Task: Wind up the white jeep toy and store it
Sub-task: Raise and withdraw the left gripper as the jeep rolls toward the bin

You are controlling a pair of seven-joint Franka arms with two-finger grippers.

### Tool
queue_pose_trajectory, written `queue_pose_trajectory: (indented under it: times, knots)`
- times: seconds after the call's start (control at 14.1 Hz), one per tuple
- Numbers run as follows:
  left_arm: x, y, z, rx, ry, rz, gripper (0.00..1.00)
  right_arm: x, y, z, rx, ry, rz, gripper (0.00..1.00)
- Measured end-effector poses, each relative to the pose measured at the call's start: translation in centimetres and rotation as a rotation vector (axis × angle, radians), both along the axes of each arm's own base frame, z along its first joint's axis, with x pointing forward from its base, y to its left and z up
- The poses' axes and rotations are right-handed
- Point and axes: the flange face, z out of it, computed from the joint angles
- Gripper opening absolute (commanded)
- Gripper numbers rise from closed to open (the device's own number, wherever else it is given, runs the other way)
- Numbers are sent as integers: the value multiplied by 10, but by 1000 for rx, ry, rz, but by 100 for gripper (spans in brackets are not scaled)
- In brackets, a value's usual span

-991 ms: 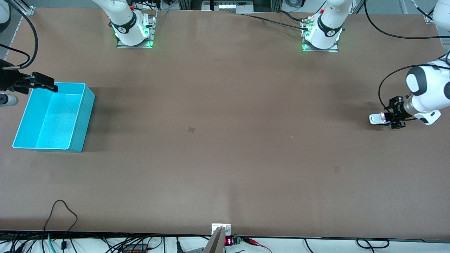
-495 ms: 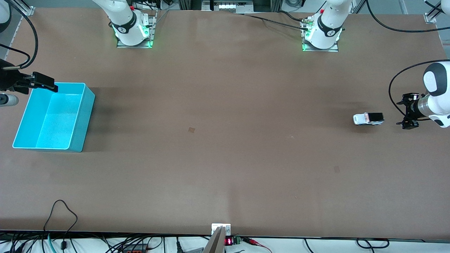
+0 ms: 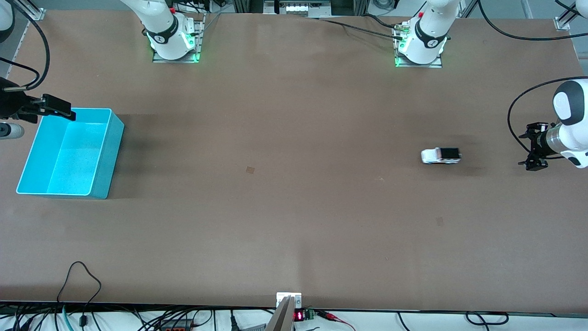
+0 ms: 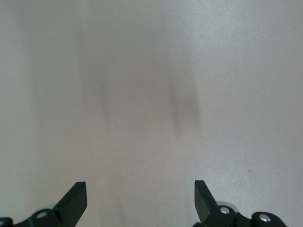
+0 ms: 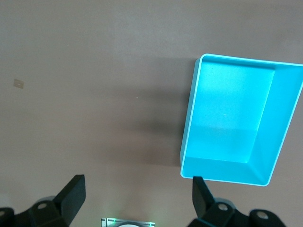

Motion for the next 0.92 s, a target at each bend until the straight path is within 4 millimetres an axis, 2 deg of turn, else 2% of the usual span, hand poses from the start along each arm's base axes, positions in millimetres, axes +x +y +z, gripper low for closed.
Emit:
queue_pose_trajectory:
  times: [0.42,0.92]
  knots:
    - [8,-18,2,-4,-6,-31,100,0,0,0,0,-2,-1,100]
    - [21,-53,18,-6,-21,-78,100,0,0,0,0,-4,-1,100]
